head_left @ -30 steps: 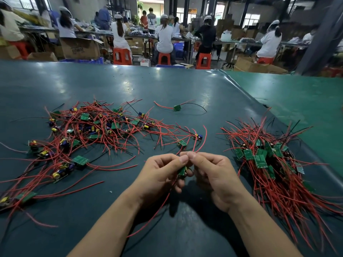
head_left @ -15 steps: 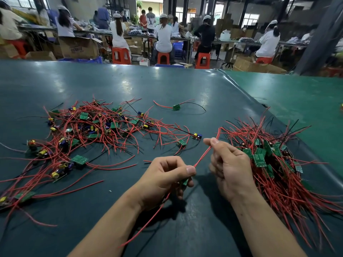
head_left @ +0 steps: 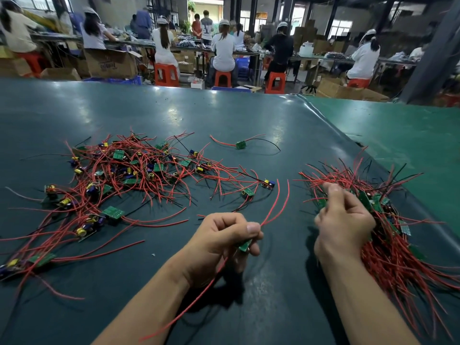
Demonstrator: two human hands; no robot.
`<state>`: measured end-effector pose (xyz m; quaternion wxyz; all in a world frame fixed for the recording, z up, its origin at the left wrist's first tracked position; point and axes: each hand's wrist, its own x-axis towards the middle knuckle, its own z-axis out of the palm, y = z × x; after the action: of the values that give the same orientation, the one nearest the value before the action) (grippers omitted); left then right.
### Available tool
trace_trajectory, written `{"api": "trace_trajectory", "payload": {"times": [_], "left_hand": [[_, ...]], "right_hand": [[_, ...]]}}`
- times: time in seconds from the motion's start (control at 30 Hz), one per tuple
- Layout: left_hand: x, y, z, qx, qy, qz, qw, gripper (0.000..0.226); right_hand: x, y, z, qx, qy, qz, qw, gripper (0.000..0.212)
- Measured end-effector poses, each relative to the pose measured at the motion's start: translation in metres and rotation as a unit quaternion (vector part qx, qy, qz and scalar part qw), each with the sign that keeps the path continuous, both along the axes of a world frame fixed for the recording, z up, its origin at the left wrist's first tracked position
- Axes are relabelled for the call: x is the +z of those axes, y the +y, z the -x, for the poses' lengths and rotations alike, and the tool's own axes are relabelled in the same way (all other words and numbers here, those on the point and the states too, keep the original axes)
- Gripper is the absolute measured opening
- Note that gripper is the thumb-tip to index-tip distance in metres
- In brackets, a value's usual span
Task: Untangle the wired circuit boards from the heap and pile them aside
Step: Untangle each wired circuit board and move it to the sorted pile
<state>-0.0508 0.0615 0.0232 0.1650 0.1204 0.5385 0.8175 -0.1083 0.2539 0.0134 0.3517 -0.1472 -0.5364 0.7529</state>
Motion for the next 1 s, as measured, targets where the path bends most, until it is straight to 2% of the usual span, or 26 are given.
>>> {"api": "trace_trajectory", "payload": {"times": [0.1,0.2,0.27,0.43,0.53,0.6,0.63,0.67,0.7,0.73,0.77,0.8,0.83,0.87,0.9,0.93,1.0], "left_hand": [[-0.001,0.001,0.005,0.053,0.008,-0.035,0.998,0.005],[0.001,0.003,0.011,0.127,0.011,-0.050,0.991,0.014],[0.008,0.006,0.012,0.155,0.025,-0.046,0.987,0.015],[0.048,0.045,0.019,0.092,0.057,-0.014,0.994,0.010],[0.078,0.087,0.034,0.040,0.045,-0.020,0.998,0.010],[0.088,0.121,0.044,0.017,0.012,-0.017,1.000,0.009],[0.087,0.135,0.048,0.021,0.014,0.023,0.999,0.011],[0.082,0.147,0.052,0.037,0.050,0.120,0.991,0.019],[0.074,0.154,0.056,0.061,0.118,0.263,0.956,0.030],[0.065,0.157,0.059,0.092,0.180,0.392,0.898,0.040],[0.059,0.157,0.059,0.125,0.216,0.470,0.846,0.047],[0.056,0.154,0.059,0.154,0.236,0.500,0.819,0.050],[0.055,0.149,0.061,0.183,0.251,0.502,0.807,0.048],[0.056,0.143,0.067,0.218,0.262,0.505,0.793,0.041],[0.056,0.136,0.075,0.252,0.271,0.520,0.770,0.030],[0.058,0.125,0.085,0.270,0.281,0.553,0.736,0.025],[0.058,0.098,0.102,0.228,0.280,0.668,0.651,0.031]], "right_hand": [[-0.009,-0.023,-0.012,0.079,0.004,-0.206,0.975,0.020],[-0.017,-0.044,-0.017,0.191,-0.026,-0.388,0.901,0.013],[-0.019,-0.044,-0.017,0.210,-0.039,-0.442,0.871,0.014],[-0.014,-0.043,-0.016,0.207,-0.067,-0.418,0.882,0.022],[-0.012,-0.041,-0.019,0.187,-0.077,-0.447,0.872,0.026],[-0.016,-0.037,-0.023,0.229,-0.073,-0.366,0.899,0.024],[-0.014,-0.037,-0.026,0.268,-0.079,-0.312,0.908,0.025],[-0.015,-0.037,-0.026,0.295,-0.084,-0.287,0.908,0.025],[-0.016,-0.037,-0.024,0.304,-0.087,-0.275,0.908,0.027],[-0.016,-0.037,-0.023,0.310,-0.091,-0.268,0.907,0.031],[-0.016,-0.037,-0.021,0.317,-0.096,-0.256,0.908,0.034],[-0.013,-0.039,-0.020,0.340,-0.107,-0.228,0.906,0.036],[-0.013,-0.041,-0.018,0.357,-0.106,-0.238,0.897,0.036],[-0.011,-0.042,-0.018,0.362,-0.106,-0.265,0.887,0.035],[-0.012,-0.043,-0.017,0.322,-0.093,-0.312,0.889,0.033],[-0.009,-0.042,-0.017,0.272,-0.106,-0.337,0.895,0.029],[-0.013,-0.040,-0.017,0.239,-0.100,-0.401,0.879,0.029]]}}
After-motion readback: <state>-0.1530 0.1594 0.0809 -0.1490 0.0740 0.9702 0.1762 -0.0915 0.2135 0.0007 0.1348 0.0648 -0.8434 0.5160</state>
